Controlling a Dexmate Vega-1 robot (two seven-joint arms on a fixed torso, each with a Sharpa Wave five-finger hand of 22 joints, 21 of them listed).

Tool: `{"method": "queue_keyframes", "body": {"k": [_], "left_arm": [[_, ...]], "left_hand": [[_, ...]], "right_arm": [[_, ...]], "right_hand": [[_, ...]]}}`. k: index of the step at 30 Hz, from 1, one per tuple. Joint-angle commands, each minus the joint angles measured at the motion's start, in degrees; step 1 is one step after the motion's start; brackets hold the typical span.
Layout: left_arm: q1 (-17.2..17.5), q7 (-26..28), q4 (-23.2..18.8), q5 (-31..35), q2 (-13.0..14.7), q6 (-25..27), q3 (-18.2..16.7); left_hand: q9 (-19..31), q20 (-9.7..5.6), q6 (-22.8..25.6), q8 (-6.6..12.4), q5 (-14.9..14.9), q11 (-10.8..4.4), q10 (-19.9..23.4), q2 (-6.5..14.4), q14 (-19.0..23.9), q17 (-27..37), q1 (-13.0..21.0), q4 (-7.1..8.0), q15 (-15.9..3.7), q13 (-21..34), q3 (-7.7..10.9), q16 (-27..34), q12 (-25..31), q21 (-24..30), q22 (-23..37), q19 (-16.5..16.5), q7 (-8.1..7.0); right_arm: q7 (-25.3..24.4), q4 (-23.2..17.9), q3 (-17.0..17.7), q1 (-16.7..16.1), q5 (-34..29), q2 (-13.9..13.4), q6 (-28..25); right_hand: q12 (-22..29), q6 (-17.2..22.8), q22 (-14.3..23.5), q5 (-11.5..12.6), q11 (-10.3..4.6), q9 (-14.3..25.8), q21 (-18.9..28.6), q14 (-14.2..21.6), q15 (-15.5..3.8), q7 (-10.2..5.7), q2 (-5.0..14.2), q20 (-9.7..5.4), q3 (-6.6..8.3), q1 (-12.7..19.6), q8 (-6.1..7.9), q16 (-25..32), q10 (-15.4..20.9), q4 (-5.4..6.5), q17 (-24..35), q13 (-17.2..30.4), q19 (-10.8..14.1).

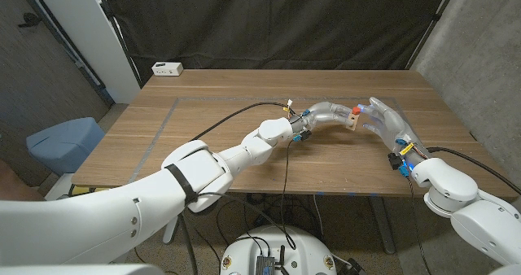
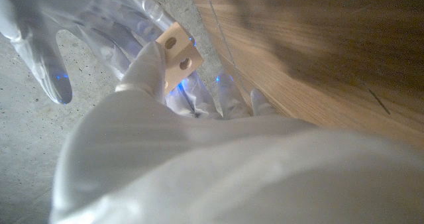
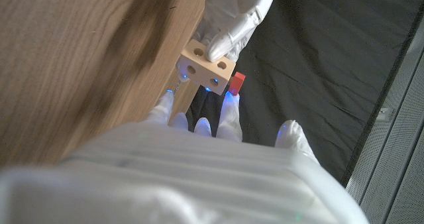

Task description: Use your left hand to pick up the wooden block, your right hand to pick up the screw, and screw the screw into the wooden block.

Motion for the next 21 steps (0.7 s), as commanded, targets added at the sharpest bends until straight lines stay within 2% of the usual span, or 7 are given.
{"method": "queue_keyframes", "body": {"k": [1, 21], "left_arm": [[-0.4, -0.1, 0.6, -0.2, -0.3, 0.3, 0.0], [-0.2, -0.4, 0.3, -0.3, 0.1, 0.0, -0.1]], "left_hand": [[0.3, 0.01, 4.6, 1.30, 0.4, 0.14, 0.7, 4.9, 0.5, 0.3, -4.1, 3.81, -3.38, 0.2, 4.02, 0.2, 1.8, 0.3, 0.3, 0.4, 1.26], [0.3, 0.02, 4.4, 1.20, 0.4, 0.26, 0.6, 5.0, 0.4, 0.4, -4.1, 3.87, -3.31, 0.2, 4.04, 0.3, 1.7, 0.3, 0.3, 0.5, 1.24]], "right_arm": [[-0.1, -0.4, 0.2, -0.3, 0.0, 0.0, -0.4], [-0.1, -1.3, 0.2, -0.8, -0.1, 0.0, -1.2]], "right_hand": [[0.6, 1.0, 0.1, 0.2, -0.21, 0.3, 0.3, 0.4, 0.01, 0.09, 0.44, -0.03, 0.59, 0.1, 0.43, 0.4, 0.6, -0.06, 0.1, 0.1, 0.5], [0.8, 3.0, 0.1, 0.2, 0.11, 0.3, 0.3, 1.3, -0.17, 0.71, 0.45, -0.17, 0.76, 0.0, 0.60, 0.6, 2.6, 0.01, 0.0, 0.1, 1.1]]}}
